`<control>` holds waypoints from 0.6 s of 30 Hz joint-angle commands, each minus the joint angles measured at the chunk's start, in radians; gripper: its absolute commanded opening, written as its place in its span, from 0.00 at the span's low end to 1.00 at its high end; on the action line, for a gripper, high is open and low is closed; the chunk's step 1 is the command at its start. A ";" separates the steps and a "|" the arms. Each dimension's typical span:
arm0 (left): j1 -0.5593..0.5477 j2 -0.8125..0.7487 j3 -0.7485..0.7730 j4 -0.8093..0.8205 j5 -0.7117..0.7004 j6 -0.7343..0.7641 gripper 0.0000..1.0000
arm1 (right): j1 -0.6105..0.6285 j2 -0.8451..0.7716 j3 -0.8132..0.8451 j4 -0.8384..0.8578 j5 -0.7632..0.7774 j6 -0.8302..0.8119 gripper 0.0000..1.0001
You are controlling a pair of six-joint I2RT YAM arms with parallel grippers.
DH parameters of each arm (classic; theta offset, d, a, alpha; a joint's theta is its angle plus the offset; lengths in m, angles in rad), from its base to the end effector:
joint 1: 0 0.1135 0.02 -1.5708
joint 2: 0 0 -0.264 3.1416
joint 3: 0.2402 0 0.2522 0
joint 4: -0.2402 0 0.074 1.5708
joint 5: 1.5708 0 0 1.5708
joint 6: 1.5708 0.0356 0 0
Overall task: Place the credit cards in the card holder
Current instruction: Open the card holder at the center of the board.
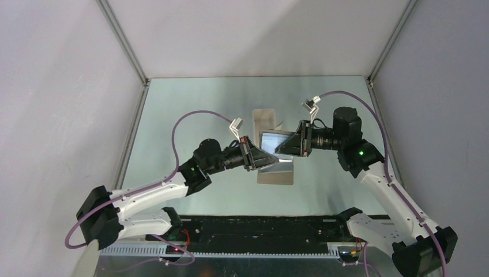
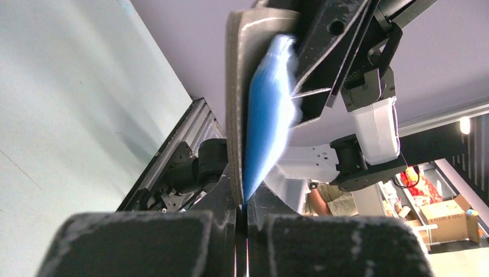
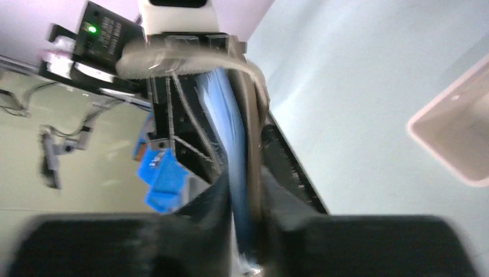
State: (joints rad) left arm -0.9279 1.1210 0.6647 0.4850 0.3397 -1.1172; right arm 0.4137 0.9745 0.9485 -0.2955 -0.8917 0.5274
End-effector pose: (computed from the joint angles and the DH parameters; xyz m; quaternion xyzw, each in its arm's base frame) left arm 0.1458 -0.2145 0.3003 0.0558 0.6952 -0.6647 0.2679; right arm 0.1808 0.1096 0.3551 -0.2102 0.7450 0.5510 0.3117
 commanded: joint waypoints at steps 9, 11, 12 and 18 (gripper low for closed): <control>-0.009 -0.058 -0.007 0.030 0.042 0.059 0.49 | -0.047 -0.008 -0.005 0.184 -0.001 0.204 0.00; -0.020 -0.055 -0.021 0.029 0.042 0.059 0.49 | -0.060 -0.011 -0.006 0.184 0.006 0.214 0.00; -0.028 -0.048 -0.025 0.029 0.043 0.057 0.48 | -0.067 -0.011 -0.005 0.184 0.007 0.216 0.00; -0.068 -0.023 -0.039 0.030 0.044 0.063 0.27 | -0.106 -0.008 -0.005 0.151 0.002 0.222 0.00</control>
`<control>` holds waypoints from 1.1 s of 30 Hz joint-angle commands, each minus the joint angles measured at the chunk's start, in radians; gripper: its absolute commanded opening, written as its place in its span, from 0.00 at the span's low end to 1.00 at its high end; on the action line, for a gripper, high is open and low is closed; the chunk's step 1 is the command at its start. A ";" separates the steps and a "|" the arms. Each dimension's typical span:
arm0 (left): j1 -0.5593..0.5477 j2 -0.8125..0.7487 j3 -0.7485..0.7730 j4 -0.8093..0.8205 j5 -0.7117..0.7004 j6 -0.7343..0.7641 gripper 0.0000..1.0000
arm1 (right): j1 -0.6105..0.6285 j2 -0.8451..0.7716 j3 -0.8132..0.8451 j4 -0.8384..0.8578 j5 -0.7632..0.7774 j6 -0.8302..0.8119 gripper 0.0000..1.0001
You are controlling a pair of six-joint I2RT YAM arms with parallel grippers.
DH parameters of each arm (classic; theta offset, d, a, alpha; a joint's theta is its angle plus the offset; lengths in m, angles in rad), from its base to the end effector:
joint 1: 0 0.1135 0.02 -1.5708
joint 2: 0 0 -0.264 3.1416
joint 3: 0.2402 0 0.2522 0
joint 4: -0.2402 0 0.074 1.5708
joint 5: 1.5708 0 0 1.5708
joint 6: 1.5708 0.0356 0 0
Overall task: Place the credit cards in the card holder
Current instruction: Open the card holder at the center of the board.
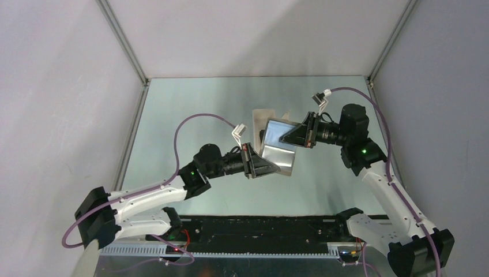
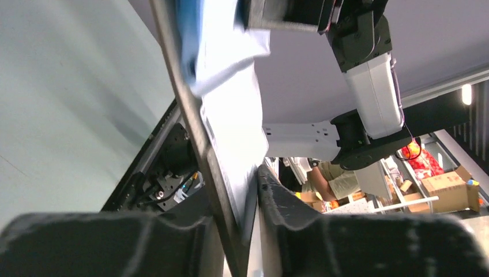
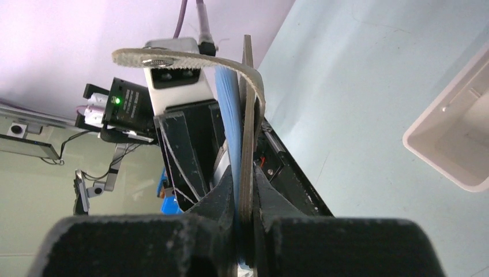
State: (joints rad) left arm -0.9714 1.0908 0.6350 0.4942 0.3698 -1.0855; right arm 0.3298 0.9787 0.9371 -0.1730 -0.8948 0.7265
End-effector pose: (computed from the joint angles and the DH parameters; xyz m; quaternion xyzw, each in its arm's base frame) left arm 0.1313 -0.2150 0.2978 0.0934 0.6880 -0.6724 0.2564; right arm 0.1934 0.0956 0.3618 -0.1277 0.7418 0.5760 0.3187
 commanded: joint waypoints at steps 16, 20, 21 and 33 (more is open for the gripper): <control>-0.075 -0.145 -0.029 0.020 -0.140 0.370 0.00 | -0.127 0.037 0.006 -0.002 -0.165 0.252 0.00; -0.105 -0.184 -0.031 0.019 -0.214 0.491 0.00 | -0.127 0.052 0.005 -0.010 -0.205 0.307 0.00; -0.112 -0.192 -0.041 0.018 -0.244 0.516 0.00 | -0.127 0.053 0.006 -0.007 -0.212 0.312 0.00; -0.104 -0.319 -0.120 0.018 -0.315 0.476 0.62 | -0.145 0.032 0.006 0.033 -0.261 0.310 0.00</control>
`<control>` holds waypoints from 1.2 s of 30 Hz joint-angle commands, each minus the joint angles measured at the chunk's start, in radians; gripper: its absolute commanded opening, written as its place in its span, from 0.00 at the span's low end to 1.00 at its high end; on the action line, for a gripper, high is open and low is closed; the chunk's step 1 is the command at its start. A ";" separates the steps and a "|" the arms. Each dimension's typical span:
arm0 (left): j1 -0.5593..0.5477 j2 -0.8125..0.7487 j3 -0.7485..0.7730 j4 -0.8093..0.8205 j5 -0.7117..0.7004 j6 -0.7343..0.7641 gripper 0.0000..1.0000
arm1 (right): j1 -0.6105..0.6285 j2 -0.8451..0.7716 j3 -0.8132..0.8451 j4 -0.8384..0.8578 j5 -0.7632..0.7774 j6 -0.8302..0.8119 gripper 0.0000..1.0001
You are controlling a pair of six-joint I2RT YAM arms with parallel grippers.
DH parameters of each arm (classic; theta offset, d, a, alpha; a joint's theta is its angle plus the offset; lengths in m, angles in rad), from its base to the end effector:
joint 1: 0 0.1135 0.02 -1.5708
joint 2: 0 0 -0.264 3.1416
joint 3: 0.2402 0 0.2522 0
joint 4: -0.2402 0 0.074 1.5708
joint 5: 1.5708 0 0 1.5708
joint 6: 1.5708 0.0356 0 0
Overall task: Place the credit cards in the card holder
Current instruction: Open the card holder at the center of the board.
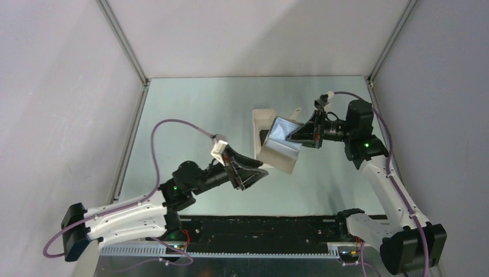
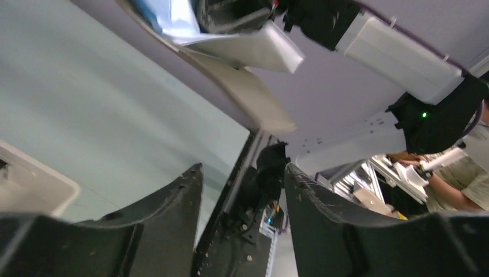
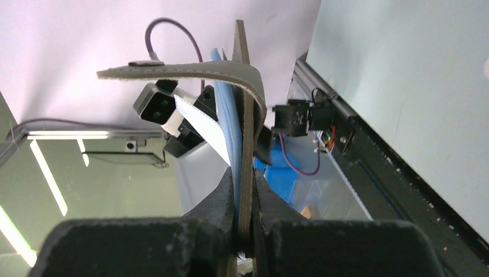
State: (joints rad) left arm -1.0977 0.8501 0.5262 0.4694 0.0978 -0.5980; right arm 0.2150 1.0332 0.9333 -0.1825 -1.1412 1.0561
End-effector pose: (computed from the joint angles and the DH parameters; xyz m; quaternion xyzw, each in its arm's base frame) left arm 0.0905 -0.1844 0.3066 0.1973 0.6236 -0.5878 0.4760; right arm 0.2079 0.0785 0.3508 -0.0214 0.7467 0.6476 0.1504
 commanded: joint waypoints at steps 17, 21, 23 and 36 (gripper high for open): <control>0.392 0.044 0.190 0.036 0.503 -0.278 0.88 | -0.009 -0.019 0.010 -0.072 -0.093 -0.307 0.00; 0.408 0.160 0.294 0.013 0.622 -0.267 0.88 | 0.024 -0.019 0.010 -0.128 -0.094 -0.367 0.00; 0.408 0.233 0.338 -0.020 0.663 -0.252 0.87 | 0.039 -0.020 0.010 -0.139 -0.087 -0.381 0.00; 0.386 0.274 0.366 -0.277 0.560 -0.069 0.87 | 0.071 -0.023 0.010 -0.111 -0.068 -0.355 0.00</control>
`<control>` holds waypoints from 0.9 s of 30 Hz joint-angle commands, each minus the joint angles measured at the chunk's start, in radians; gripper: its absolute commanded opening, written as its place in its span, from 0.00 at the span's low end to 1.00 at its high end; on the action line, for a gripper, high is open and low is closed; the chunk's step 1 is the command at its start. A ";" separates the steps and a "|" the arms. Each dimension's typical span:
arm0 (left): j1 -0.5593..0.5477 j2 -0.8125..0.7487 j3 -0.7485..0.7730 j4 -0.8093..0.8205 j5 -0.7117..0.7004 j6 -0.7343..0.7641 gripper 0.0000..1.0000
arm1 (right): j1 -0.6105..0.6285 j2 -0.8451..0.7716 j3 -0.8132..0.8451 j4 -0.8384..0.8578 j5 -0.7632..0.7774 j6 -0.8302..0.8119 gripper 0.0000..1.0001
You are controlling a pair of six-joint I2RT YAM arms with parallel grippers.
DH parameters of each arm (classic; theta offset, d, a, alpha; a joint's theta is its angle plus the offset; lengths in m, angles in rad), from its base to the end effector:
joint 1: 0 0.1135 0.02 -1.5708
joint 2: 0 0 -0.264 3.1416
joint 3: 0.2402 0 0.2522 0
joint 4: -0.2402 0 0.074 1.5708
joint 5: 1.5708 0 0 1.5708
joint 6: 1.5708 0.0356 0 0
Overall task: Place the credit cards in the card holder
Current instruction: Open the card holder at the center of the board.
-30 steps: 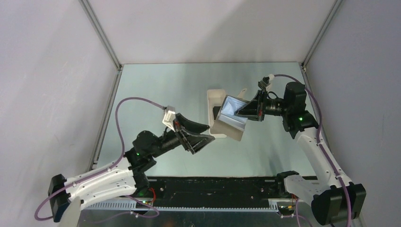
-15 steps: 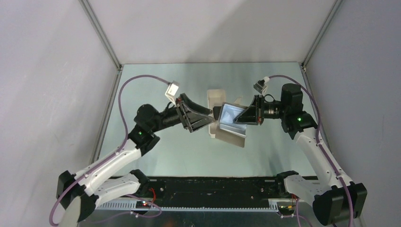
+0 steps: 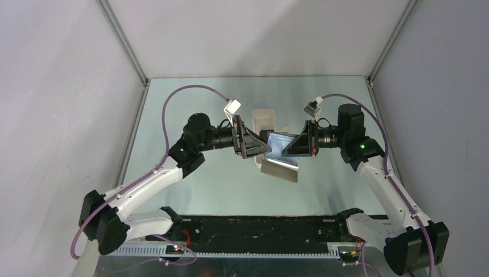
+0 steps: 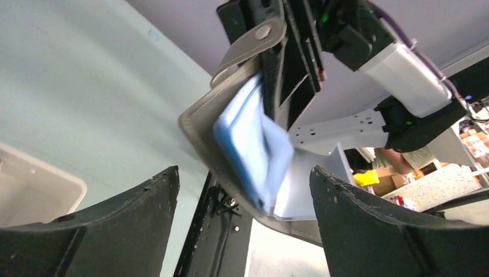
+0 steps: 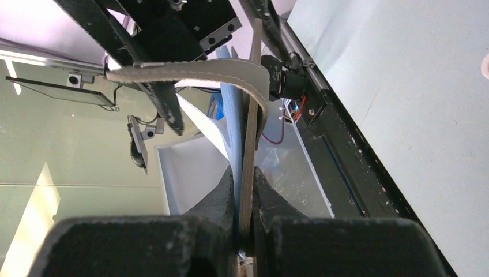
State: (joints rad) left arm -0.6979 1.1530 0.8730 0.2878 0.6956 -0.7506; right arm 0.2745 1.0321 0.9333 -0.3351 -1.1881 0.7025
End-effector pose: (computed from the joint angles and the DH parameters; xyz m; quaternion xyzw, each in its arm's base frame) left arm 0.1893 -0.1885 0.3455 0.2244 0.6683 -0.6220 0.3408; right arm 0.1965 0.0896 0.3390 -0.1461 0.7464 0.6259 0.1726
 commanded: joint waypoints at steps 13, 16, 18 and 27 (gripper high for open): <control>-0.107 0.065 0.076 -0.095 -0.009 0.076 0.77 | 0.056 -0.008 0.009 0.057 -0.004 -0.004 0.01; -0.121 0.097 0.103 -0.092 0.015 0.064 0.50 | 0.061 -0.002 0.010 0.060 -0.005 -0.005 0.04; -0.121 0.101 0.103 -0.089 0.015 0.054 0.28 | 0.061 0.000 0.010 0.061 -0.004 -0.008 0.06; -0.121 -0.023 0.024 -0.077 -0.198 0.050 0.00 | 0.054 -0.039 0.009 0.028 0.075 -0.029 0.72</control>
State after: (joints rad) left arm -0.8162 1.2182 0.9318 0.1768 0.6487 -0.7071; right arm 0.3225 1.0332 0.9306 -0.3149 -1.1469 0.6853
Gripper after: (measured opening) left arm 0.057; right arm 0.536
